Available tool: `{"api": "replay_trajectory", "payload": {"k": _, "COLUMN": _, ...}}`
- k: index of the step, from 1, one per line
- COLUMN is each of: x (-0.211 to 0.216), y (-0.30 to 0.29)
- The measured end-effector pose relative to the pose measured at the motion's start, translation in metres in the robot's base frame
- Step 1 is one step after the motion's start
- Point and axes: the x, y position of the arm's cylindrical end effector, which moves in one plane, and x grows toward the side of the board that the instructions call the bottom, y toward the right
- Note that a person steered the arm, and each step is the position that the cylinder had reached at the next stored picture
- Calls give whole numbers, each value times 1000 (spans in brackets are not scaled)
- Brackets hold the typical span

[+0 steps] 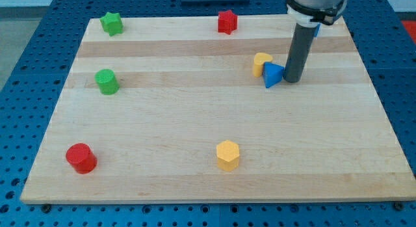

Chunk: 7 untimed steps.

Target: Move your arm towards the center of the board

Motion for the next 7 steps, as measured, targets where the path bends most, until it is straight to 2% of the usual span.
{"api": "replay_trajectory", "payload": {"k": 2, "x": 6, "y": 26}}
{"api": "replay_trajectory", "payload": {"k": 3, "x": 24, "y": 42}}
{"api": "replay_trajectory", "payload": {"k": 6, "x": 11, "y": 19}}
{"api": "replay_trajectory", "payload": {"k": 7, "x": 19, "y": 6}}
